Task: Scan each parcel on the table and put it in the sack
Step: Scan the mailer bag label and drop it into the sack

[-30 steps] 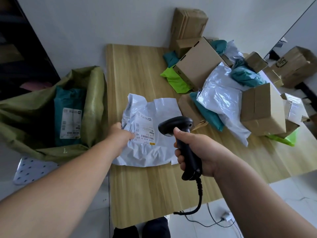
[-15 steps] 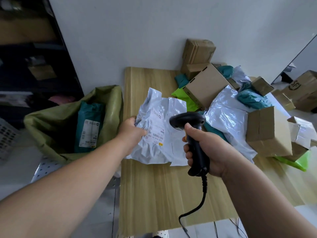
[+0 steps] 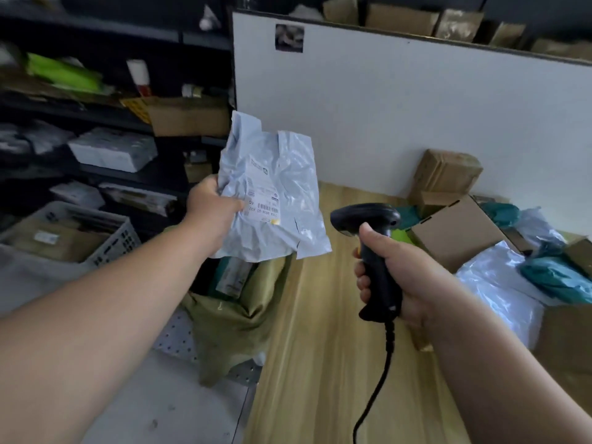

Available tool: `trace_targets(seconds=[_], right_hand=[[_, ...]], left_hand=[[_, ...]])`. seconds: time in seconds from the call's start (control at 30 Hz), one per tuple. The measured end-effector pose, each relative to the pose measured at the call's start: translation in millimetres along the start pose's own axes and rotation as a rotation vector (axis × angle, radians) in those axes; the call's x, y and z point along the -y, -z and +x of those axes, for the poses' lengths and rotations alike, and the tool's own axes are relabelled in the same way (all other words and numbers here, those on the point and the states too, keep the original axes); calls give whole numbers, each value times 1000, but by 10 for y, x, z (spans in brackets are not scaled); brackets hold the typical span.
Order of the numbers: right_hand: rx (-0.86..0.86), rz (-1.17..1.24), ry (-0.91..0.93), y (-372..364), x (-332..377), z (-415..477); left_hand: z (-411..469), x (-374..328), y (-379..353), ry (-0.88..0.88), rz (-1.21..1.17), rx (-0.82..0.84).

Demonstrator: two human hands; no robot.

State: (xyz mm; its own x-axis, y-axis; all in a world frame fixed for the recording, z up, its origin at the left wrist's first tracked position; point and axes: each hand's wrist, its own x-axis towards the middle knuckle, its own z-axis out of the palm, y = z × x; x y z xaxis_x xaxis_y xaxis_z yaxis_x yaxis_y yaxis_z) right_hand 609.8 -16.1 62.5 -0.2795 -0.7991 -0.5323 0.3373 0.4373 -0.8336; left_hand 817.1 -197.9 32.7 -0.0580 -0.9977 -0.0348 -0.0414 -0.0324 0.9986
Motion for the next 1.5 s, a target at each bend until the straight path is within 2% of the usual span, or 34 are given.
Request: trace_targets(seconds=[0.13, 0.27, 0.43, 0.73, 0.8, 0.9, 1.0, 1.13, 1.33, 1.5], right_hand=[[44, -17, 4, -316, 86, 158], [44, -14, -7, -686, 113, 409], [15, -16, -68, -1078, -18, 765], [-139, 5, -196, -1221, -320, 1236], [-165, 12, -219, -1190, -384, 1315], [-184, 18, -241, -1140, -469, 1405], [-202, 24, -255, -1106, -541, 1453], [-211, 19, -252, -1107, -566, 1437], [-266, 30, -206, -988, -527, 1186], [-301, 65, -155, -647, -502, 749]], left_hand=[[310, -46, 393, -63, 131, -115], [660, 120, 663, -62, 361, -102], [1082, 699, 794, 123, 489, 59], [1578, 1649, 633, 437, 452, 291], [1643, 1830, 608, 512, 541, 341], [1696, 2077, 604, 534, 860, 439], [1692, 2185, 591, 423, 1099, 421], [1616, 2124, 526, 130, 1241, 484], [1313, 1731, 253, -236, 1119, 691], [852, 1331, -228, -469, 1121, 770]])
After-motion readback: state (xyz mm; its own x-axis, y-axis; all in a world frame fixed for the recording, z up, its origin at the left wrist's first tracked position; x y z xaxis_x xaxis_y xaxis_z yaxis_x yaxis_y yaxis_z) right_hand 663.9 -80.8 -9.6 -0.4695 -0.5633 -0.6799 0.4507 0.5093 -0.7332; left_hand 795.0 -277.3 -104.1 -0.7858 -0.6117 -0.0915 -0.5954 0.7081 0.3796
